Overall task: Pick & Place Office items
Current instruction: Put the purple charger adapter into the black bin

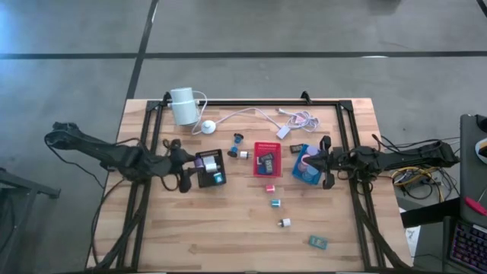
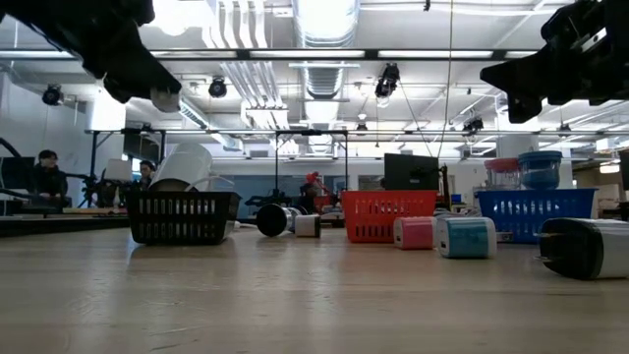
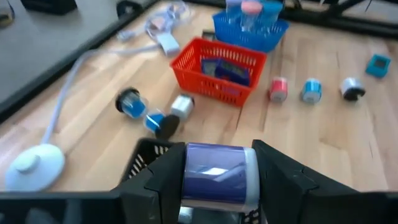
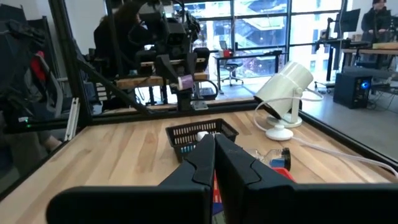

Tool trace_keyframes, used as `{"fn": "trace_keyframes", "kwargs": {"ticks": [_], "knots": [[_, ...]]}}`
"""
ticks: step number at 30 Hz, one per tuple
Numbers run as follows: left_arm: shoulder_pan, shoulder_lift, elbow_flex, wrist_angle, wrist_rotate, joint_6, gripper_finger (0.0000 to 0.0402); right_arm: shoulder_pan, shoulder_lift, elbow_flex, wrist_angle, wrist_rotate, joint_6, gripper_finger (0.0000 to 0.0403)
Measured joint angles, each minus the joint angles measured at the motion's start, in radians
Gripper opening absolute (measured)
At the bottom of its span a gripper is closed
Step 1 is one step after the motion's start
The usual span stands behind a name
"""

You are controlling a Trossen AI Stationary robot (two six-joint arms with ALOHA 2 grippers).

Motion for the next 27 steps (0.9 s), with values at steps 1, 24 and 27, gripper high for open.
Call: {"fn": "trace_keyframes", "kwargs": {"ticks": [1,24,27], "knots": [[0.002,0.02,0.005,-0.001,0.014,-0.006,0.0167,0.0,0.0,0.0,0.0,0.0,-0.001,0.0008],[0.182,0.388,0.054,-0.005,0.23,-0.005,0.0167,0.0,0.0,0.0,0.0,0.001,0.002,0.0008],[0.19,0.429,0.054,-0.004,0.256,0.009,0.0167,0.0,0.0,0.0,0.0,0.001,0.003,0.0008]]}}
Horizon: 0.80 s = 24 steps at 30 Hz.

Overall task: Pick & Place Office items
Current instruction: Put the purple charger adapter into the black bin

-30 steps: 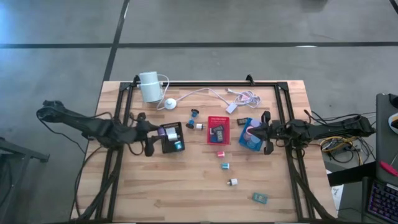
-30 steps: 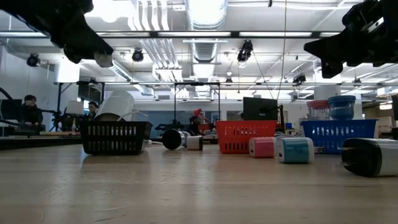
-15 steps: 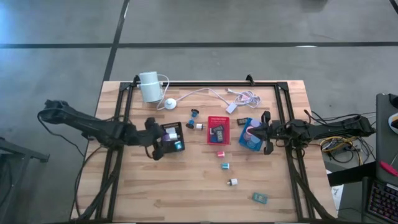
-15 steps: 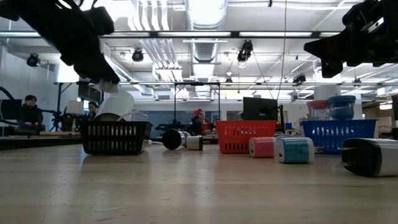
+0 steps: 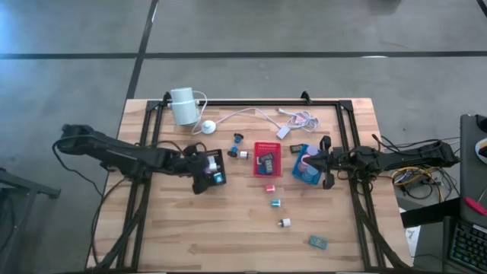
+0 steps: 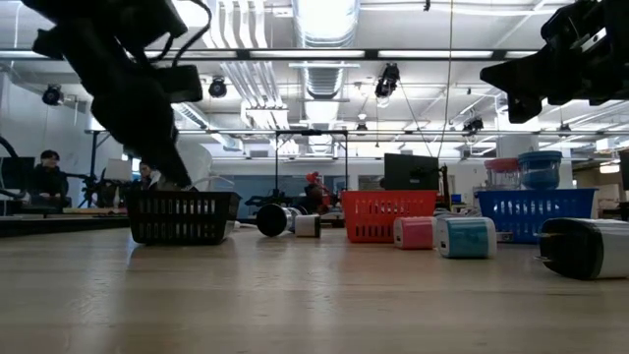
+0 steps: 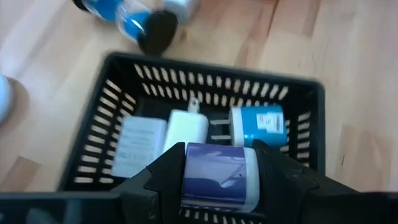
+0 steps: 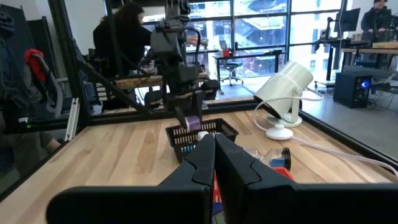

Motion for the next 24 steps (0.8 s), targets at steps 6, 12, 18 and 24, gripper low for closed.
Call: {"fn": "trace_keyframes", "kwargs": {"ticks": [6,12,18,24], "knots": [[0.001,0.072,0.01,-0.001,0.027,0.002,0.0167,0.0,0.0,0.0,0.0,0.0,-0.003,0.0008],[0.005,0.149,0.049,-0.005,0.06,0.033,0.0167,0.0,0.0,0.0,0.0,0.0,0.0,0.0008],[0.008,0.226,0.105,-0.057,0.075,0.051,0.0167,0.0,0.0,0.0,0.0,0.0,0.001,0.0008],[0.015,0.275,0.131,-0.069,0.091,0.065,0.0167,0.0,0.0,0.0,0.0,0.0,-0.004,0.0008]]}}
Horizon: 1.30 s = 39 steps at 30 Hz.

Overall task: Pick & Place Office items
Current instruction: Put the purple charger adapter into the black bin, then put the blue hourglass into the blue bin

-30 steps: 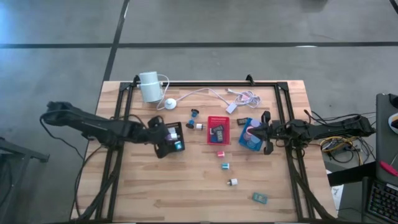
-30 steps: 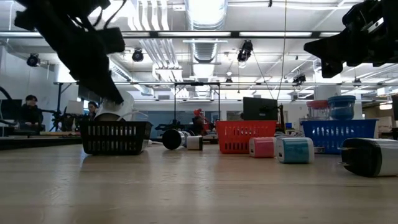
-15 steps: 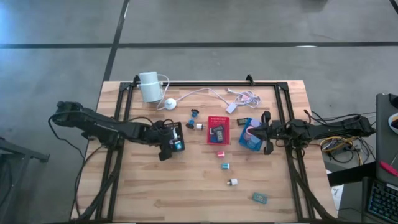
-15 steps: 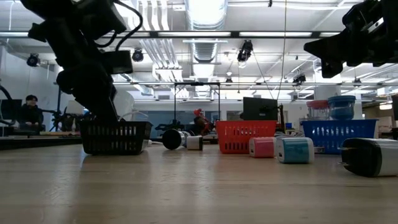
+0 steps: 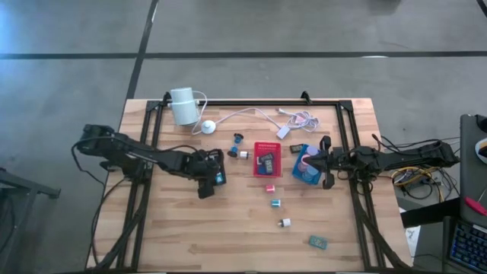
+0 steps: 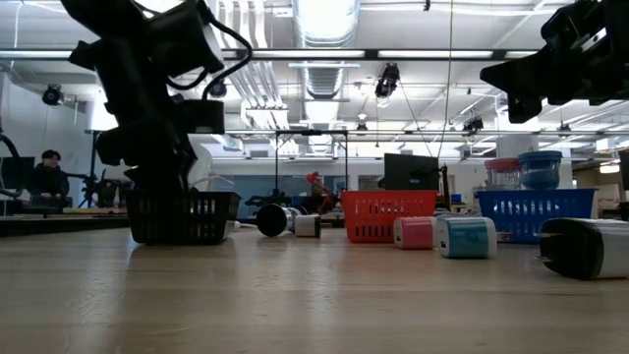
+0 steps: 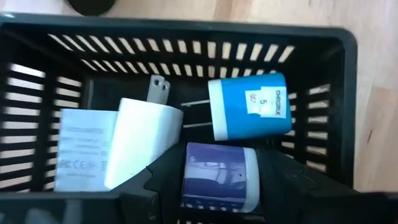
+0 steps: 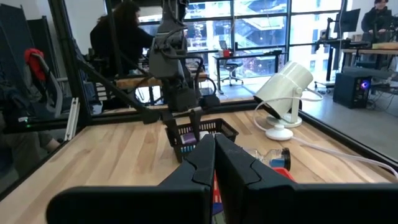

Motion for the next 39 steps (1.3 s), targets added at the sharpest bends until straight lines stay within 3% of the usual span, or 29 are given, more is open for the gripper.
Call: {"fn": "trace_keyframes", "kwargs": {"ticks": [24,39], "knots": [[0.01,0.009,0.0,-0.004,0.024,0.023,0.0169,0.0,0.0,0.0,0.0,0.0,0.0,0.0008],[0.01,-0.107,0.0,-0.006,0.021,0.015,0.0256,0.0,0.0,0.0,0.0,0.0,0.0,0.0008]]}}
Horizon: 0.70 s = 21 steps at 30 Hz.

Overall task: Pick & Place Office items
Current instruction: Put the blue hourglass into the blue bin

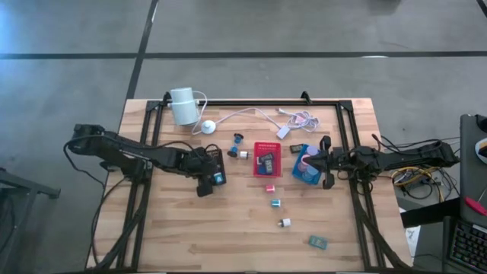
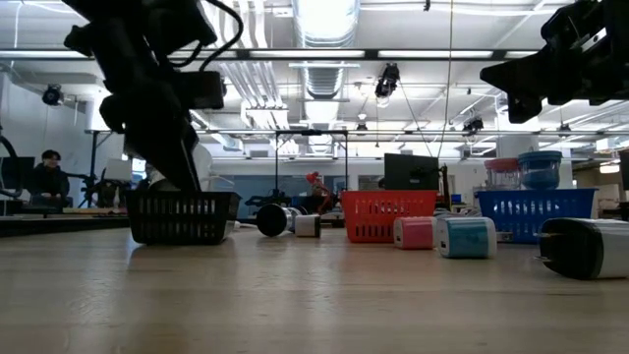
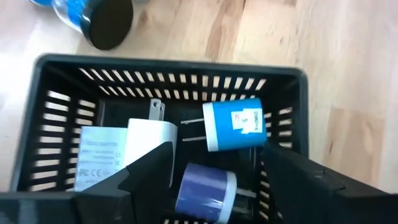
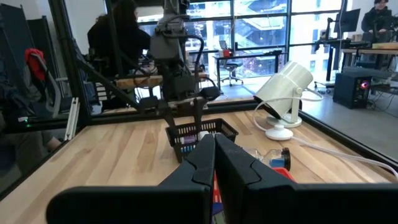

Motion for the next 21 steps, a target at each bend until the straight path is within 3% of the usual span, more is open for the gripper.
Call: {"fn": "trace_keyframes", "kwargs": {"ticks": [6,10,14,21], "knots": [[-0.001,-0.106,0.0,-0.007,0.004,0.009,0.0261,0.0,0.0,0.0,0.0,0.0,0.0,0.0008],[-0.005,-0.237,0.0,-0.007,0.009,0.037,0.024,0.0,0.0,0.0,0.0,0.0,0.0,0.0008],[-0.006,-0.391,-0.006,-0.005,0.007,0.065,0.0188,0.0,0.0,0.0,0.0,0.0,0.011,0.0008],[-0.006,-0.6,-0.07,0.057,-0.001,0.092,0.0055,0.0,0.0,0.0,0.0,0.0,0.012,0.0008]]}}
